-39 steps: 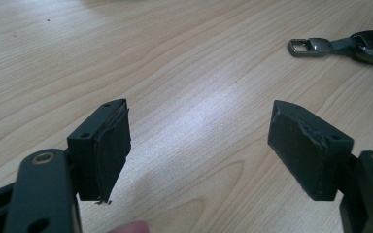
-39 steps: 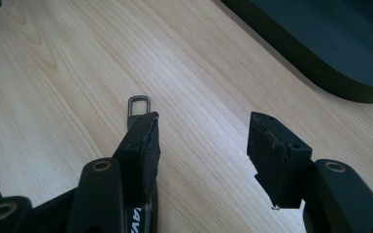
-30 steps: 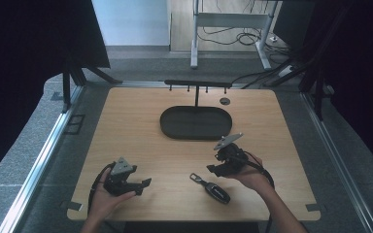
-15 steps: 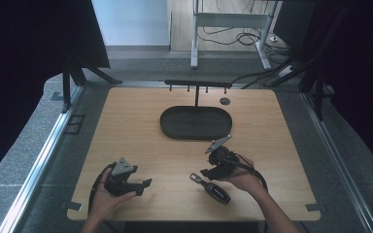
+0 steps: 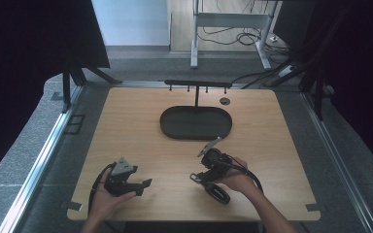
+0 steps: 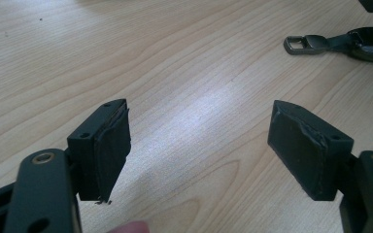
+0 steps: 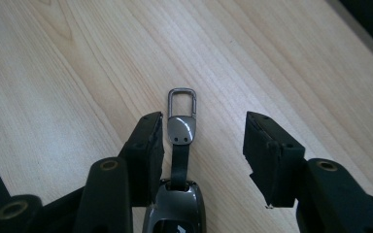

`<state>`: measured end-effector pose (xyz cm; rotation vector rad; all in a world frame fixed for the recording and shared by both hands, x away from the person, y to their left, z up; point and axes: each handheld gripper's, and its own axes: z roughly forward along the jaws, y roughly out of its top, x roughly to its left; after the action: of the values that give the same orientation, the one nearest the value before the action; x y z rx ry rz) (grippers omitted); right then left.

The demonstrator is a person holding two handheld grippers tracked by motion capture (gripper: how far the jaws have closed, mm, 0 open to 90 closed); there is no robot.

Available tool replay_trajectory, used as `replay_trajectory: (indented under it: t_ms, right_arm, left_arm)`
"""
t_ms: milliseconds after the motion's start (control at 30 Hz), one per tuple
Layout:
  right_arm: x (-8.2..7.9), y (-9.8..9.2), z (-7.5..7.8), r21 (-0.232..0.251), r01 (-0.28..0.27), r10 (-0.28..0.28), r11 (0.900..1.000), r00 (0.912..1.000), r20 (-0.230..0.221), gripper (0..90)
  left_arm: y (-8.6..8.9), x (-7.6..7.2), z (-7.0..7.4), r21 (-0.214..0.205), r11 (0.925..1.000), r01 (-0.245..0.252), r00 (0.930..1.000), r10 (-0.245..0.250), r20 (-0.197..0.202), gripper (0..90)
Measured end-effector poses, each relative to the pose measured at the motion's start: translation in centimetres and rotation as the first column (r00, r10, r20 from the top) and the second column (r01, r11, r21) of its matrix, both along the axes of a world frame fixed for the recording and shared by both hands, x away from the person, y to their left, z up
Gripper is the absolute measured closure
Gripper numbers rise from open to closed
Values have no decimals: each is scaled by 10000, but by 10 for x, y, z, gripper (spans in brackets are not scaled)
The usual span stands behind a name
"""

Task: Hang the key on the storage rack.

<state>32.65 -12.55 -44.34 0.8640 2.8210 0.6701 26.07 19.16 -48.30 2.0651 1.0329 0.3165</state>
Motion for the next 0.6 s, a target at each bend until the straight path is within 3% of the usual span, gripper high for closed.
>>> replay_trajectory:
  t_ms: [367, 600]
  right_arm:
    - [-1, 11, -16, -1048, -199, 122, 9943, 9972, -743, 575]
    - [-1, 16, -24, -1378, -328, 177, 9899, 9938, -1095, 611]
  left_arm:
    - [0, 0, 0, -38, 10000, 3, 10000, -3, -23, 241]
    - [0, 0, 0, -50, 10000, -2, 10000, 2, -13, 241]
